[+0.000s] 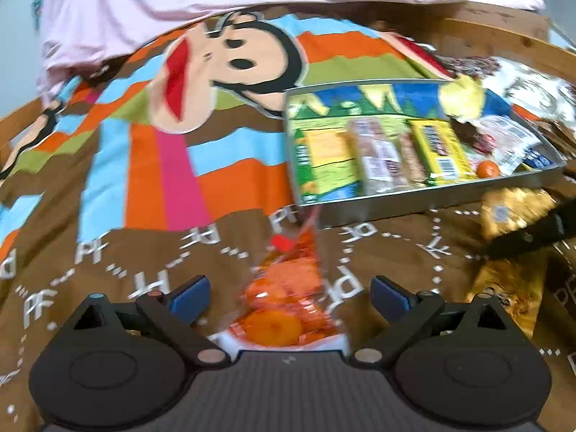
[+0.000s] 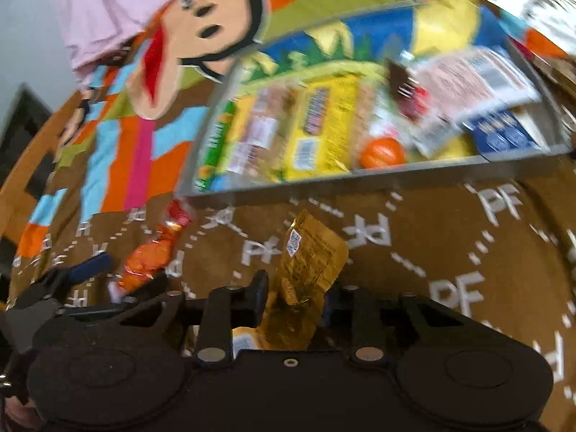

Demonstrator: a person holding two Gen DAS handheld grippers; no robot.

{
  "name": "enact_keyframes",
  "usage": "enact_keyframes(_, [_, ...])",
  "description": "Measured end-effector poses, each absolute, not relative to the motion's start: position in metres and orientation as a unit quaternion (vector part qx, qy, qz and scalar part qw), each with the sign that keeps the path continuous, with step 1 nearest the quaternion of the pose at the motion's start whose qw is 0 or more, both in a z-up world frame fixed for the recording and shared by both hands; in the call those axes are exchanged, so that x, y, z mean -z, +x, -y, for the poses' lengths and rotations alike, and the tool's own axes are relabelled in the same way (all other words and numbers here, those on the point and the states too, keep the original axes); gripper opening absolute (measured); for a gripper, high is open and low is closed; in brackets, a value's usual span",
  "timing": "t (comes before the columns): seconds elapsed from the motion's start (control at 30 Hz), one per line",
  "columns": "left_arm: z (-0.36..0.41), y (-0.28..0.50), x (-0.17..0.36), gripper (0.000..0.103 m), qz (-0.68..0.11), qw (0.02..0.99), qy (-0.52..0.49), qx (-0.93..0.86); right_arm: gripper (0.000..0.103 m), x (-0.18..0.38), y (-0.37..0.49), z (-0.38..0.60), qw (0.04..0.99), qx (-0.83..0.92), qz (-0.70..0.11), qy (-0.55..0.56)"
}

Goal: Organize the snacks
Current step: 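Close left tool on the orange snack bag while right tool grasps the gold packet, then lift the orange bag with left tool while right tool lifts the gold packet toward the tray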

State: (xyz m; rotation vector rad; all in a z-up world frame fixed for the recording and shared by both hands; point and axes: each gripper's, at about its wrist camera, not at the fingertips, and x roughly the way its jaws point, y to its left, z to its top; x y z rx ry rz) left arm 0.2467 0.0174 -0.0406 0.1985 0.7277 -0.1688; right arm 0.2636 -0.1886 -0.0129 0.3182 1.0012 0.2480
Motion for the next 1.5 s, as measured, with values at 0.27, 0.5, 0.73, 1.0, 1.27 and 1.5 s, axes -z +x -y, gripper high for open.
enact_keyframes(0.27, [-0.009, 0.253, 0.054, 0.088, -0.372, 0.916, 0.127, 0.084, 0.048, 0.029, 0.271, 0.173, 0.862, -0.177, -0.459, 0.124])
enact_keyframes(0.5, [-0.016, 0.259, 0.059, 0.078, -0.390, 0.913, 0.096, 0.077, 0.054, 0.031, 0.268, 0.168, 0.866, -0.180, -0.452, 0.118])
enact_keyframes(0.73, [-0.018, 0.255, 0.049, 0.068, -0.404, 0.910, 0.061, 0.069, 0.026, 0.026, 0.257, 0.162, 0.873, -0.162, -0.453, 0.079])
enact_keyframes(1.0, [-0.009, 0.229, 0.037, 0.068, -0.421, 0.899, 0.015, 0.120, 0.022, 0.017, 0.239, 0.150, 0.872, -0.178, -0.454, 0.023])
enact_keyframes(1.27, [0.000, 0.237, 0.042, 0.068, -0.407, 0.906, 0.031, 0.116, 0.021, 0.021, 0.241, 0.147, 0.874, -0.181, -0.452, 0.003])
enact_keyframes(1.5, [-0.008, 0.235, 0.033, 0.067, -0.385, 0.916, -0.029, 0.112, 0.018, 0.007, 0.225, 0.124, 0.897, -0.186, -0.380, -0.127])
